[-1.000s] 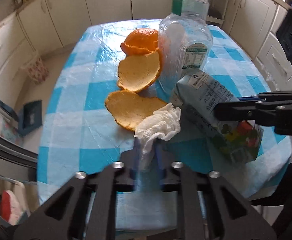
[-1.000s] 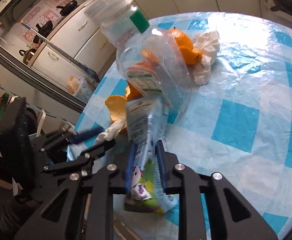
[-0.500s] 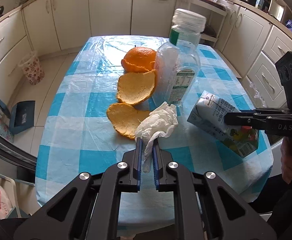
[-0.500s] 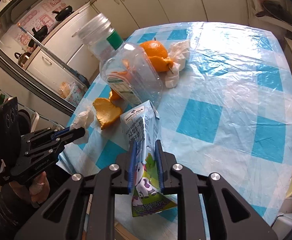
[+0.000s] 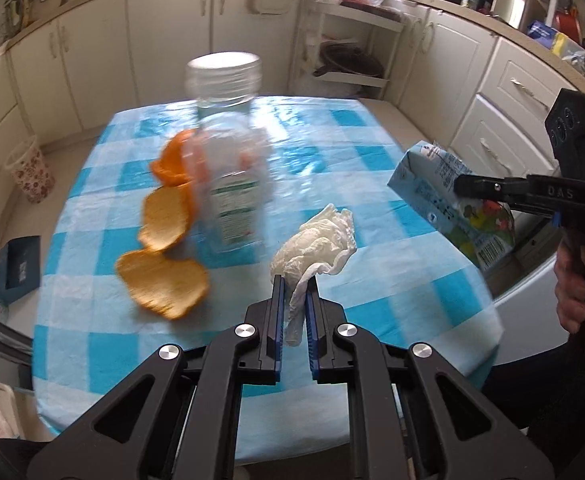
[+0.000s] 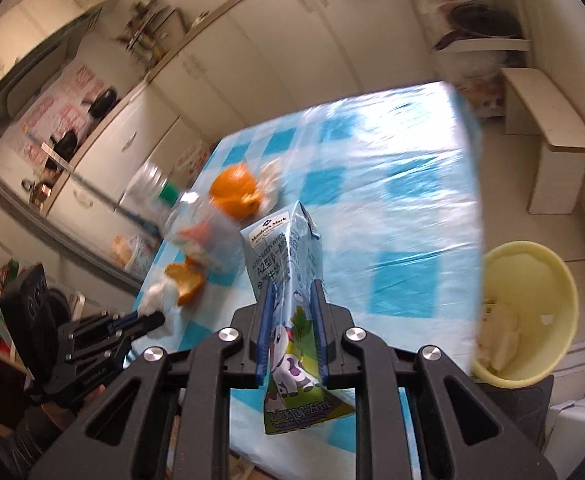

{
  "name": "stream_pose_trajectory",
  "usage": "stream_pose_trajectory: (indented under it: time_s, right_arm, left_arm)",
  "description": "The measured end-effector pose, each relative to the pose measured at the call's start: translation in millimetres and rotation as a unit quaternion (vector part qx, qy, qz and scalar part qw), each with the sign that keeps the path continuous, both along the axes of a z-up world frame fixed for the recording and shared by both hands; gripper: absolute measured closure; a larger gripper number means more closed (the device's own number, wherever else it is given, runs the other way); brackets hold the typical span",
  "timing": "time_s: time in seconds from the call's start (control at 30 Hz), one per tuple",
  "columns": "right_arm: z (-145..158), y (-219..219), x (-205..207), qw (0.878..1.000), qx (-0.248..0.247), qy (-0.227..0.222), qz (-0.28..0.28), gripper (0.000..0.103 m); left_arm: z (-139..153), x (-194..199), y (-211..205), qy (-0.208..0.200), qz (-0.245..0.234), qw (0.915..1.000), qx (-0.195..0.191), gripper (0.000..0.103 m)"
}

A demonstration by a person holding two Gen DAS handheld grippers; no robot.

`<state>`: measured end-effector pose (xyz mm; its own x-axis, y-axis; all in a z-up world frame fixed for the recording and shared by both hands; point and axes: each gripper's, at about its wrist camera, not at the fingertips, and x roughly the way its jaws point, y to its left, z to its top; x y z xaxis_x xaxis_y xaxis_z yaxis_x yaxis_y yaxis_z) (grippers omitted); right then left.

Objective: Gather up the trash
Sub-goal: 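Carry the tissue and milk carton over the yellow bucket with both grippers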

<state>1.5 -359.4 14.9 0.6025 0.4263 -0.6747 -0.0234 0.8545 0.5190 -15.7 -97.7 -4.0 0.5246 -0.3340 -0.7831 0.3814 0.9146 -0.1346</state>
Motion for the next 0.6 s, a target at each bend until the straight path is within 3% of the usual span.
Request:
stream_pose_trajectory:
  time_s: [0.2, 0.33, 0.6]
  right_arm:
    - [-9.6, -79.3, -7.2, 0.995, -0.012, 0.022, -0.101, 0.084]
    - [-36.0, -105.6, 1.4, 0.99, -0.032, 0.061, -0.125, 0.084]
    - [-107.9, -134.2, 31.7, 0.979, 0.019, 0.134, -0.15, 0.083]
  left_arm:
    - [14.7, 1.1, -74.0, -0.01, -0.061, 0.9977, -0.026, 0.094]
    - [19.5, 1.4, -118.4, -0.014, -0.091, 0.9951, -0.036, 0.094]
    - [7.7, 8.4, -183.6, 0.001, -0.118, 0.9923, -0.035, 0.094]
